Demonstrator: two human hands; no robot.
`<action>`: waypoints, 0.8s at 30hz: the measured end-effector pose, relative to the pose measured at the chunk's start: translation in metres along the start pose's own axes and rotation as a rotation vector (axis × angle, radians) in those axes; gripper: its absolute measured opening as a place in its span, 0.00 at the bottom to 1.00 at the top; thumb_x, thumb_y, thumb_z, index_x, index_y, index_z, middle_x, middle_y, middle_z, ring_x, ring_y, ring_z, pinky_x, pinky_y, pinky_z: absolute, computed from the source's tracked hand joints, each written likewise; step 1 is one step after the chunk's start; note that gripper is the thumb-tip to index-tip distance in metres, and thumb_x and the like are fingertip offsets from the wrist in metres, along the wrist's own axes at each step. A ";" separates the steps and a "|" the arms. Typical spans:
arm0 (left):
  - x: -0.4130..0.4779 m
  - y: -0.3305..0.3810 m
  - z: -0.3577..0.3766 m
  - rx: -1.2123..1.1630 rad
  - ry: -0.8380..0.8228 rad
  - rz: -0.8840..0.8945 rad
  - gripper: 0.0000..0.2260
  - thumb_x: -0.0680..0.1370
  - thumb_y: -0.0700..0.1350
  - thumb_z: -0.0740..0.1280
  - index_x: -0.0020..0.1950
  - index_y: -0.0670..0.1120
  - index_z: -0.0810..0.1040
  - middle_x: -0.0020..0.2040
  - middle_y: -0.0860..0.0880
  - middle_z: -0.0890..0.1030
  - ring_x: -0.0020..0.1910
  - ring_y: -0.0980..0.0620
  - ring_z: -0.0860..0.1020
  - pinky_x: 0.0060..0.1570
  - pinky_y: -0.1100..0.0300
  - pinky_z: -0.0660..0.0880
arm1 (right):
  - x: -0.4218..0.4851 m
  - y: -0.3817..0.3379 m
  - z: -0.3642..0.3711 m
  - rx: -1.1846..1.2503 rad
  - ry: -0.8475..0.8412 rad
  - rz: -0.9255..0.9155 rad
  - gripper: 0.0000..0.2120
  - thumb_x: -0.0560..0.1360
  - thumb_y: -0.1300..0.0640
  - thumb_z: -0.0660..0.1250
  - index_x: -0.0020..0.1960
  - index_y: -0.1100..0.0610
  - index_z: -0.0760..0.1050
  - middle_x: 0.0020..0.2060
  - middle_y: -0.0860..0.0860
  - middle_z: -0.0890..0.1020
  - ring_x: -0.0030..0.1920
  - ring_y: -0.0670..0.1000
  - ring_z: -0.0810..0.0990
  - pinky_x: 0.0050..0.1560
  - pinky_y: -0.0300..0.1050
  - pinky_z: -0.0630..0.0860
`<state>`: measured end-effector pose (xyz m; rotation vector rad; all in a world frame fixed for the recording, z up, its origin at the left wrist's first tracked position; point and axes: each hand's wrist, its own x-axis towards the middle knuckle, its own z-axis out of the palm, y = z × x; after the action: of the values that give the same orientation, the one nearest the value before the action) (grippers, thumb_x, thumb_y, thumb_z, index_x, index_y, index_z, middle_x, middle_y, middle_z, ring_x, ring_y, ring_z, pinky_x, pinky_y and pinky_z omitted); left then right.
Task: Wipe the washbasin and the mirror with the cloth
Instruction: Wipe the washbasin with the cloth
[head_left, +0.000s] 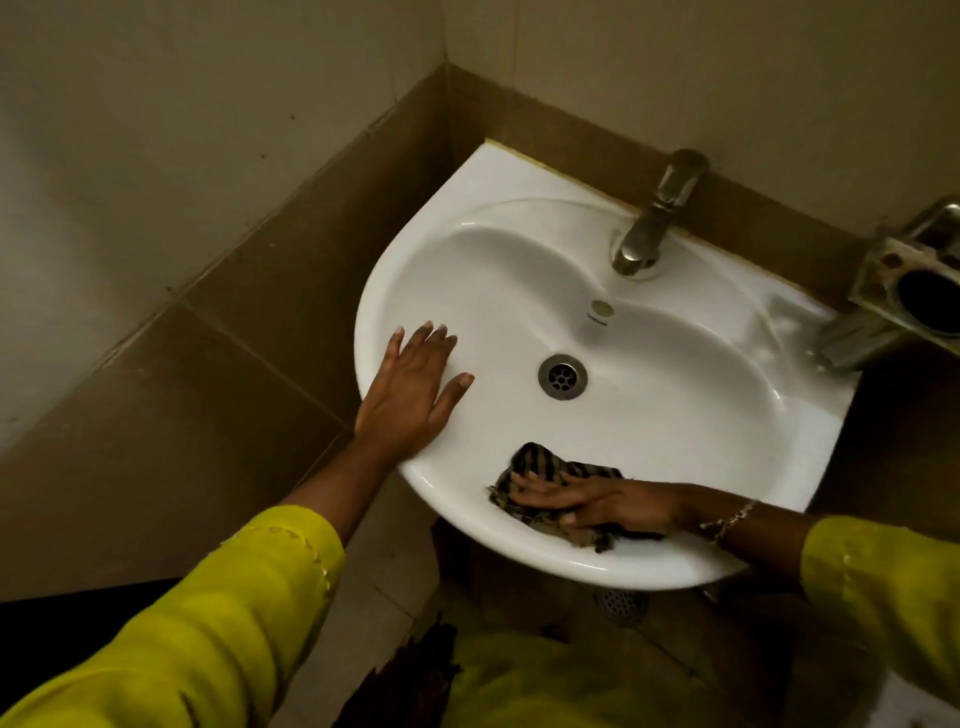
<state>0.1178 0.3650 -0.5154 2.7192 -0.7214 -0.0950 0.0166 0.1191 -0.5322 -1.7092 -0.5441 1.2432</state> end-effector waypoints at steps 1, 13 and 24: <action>0.001 0.000 -0.001 -0.013 0.012 0.004 0.37 0.77 0.64 0.38 0.68 0.38 0.67 0.69 0.39 0.69 0.71 0.44 0.62 0.71 0.52 0.46 | 0.012 -0.005 0.000 -0.028 0.016 -0.053 0.22 0.80 0.58 0.53 0.71 0.46 0.52 0.74 0.44 0.48 0.73 0.36 0.46 0.72 0.33 0.41; 0.000 0.000 -0.002 -0.170 0.162 0.049 0.31 0.78 0.61 0.43 0.72 0.42 0.59 0.73 0.43 0.60 0.74 0.52 0.49 0.72 0.53 0.44 | 0.138 -0.043 -0.040 -0.433 0.575 -0.481 0.11 0.77 0.61 0.55 0.57 0.55 0.70 0.56 0.59 0.77 0.58 0.50 0.72 0.63 0.66 0.66; 0.000 -0.003 0.006 -0.181 0.168 0.042 0.30 0.79 0.61 0.46 0.72 0.42 0.60 0.73 0.45 0.61 0.74 0.53 0.51 0.72 0.56 0.46 | 0.181 -0.049 -0.159 -1.289 0.919 -0.198 0.35 0.70 0.51 0.66 0.73 0.51 0.55 0.72 0.60 0.64 0.72 0.63 0.60 0.71 0.60 0.49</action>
<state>0.1183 0.3659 -0.5218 2.5032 -0.6848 0.0744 0.2393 0.2163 -0.5701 -2.8534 -0.9658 -0.3106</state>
